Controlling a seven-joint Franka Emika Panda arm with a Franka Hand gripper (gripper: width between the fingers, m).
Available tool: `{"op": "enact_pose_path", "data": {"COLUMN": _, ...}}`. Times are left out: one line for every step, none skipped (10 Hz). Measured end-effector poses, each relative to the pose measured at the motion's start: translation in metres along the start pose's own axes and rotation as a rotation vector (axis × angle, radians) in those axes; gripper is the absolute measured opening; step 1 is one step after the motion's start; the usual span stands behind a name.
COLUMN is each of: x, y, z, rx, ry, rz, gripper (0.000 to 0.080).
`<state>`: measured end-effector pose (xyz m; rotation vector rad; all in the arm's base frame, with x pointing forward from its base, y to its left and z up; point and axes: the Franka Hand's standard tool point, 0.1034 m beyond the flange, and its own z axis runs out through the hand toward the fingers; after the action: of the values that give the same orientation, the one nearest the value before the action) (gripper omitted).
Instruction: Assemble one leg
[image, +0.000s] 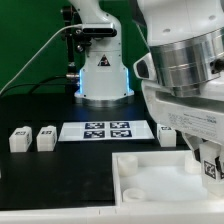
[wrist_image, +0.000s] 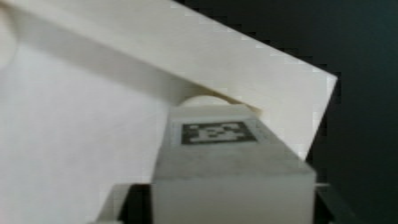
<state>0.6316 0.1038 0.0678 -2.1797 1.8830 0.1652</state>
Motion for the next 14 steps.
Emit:
{"op": "enact_pose_path", "data": {"x": -0.001, "y": 0.005, "z": 0.000, "rx": 0.052, "ry": -0.001, "rz": 0.142, "gripper": 0.0295}}
{"op": "enact_pose_path", "data": {"x": -0.002, "y": 0.005, "z": 0.000, "rx": 0.054, "ry": -0.009, "rz": 0.175, "gripper": 0.0295}}
{"op": "enact_pose_path", "data": {"x": -0.003, "y": 0.005, "z": 0.000, "rx": 0.053, "ry": -0.009, "rz": 0.138, "gripper": 0.0356}}
{"op": "enact_pose_path", "data": {"x": -0.003, "y": 0.005, "z": 0.000, "rx": 0.052, "ry": -0.008, "rz": 0.085, "gripper": 0.0492}}
{"op": "enact_pose_path", "data": {"x": -0.003, "y": 0.006, "z": 0.000, "rx": 0.048, "ry": -0.002, "rz": -0.025, "gripper": 0.0492}}
{"op": "enact_pose_path", "data": {"x": -0.004, "y": 0.007, "z": 0.001, "rx": 0.039, "ry": 0.000, "rz": -0.191, "gripper": 0.0614}}
{"op": "enact_pose_path", "data": {"x": -0.011, "y": 0.009, "z": 0.001, "rx": -0.001, "ry": 0.007, "rz": -0.387, "gripper": 0.0639}}
{"op": "enact_pose_path", "data": {"x": -0.018, "y": 0.008, "z": 0.001, "rx": -0.033, "ry": 0.016, "rz": -0.532, "gripper": 0.0639}}
{"op": "enact_pose_path", "data": {"x": -0.017, "y": 0.007, "z": 0.001, "rx": -0.029, "ry": 0.017, "rz": -0.646, "gripper": 0.0648}}
{"op": "enact_pose_path", "data": {"x": -0.016, "y": 0.008, "z": 0.001, "rx": -0.032, "ry": 0.017, "rz": -0.740, "gripper": 0.0648}}
{"op": "enact_pose_path", "data": {"x": -0.016, "y": 0.008, "z": 0.001, "rx": -0.033, "ry": 0.016, "rz": -0.855, "gripper": 0.0649}}
{"op": "enact_pose_path", "data": {"x": -0.016, "y": 0.007, "z": 0.001, "rx": -0.040, "ry": 0.017, "rz": -0.961, "gripper": 0.0649}}
{"op": "enact_pose_path", "data": {"x": -0.016, "y": 0.004, "z": -0.001, "rx": -0.069, "ry": 0.035, "rz": -1.106, "gripper": 0.0649}}
{"op": "enact_pose_path", "data": {"x": -0.015, "y": -0.002, "z": -0.004, "rx": -0.085, "ry": 0.052, "rz": -1.264, "gripper": 0.0649}}
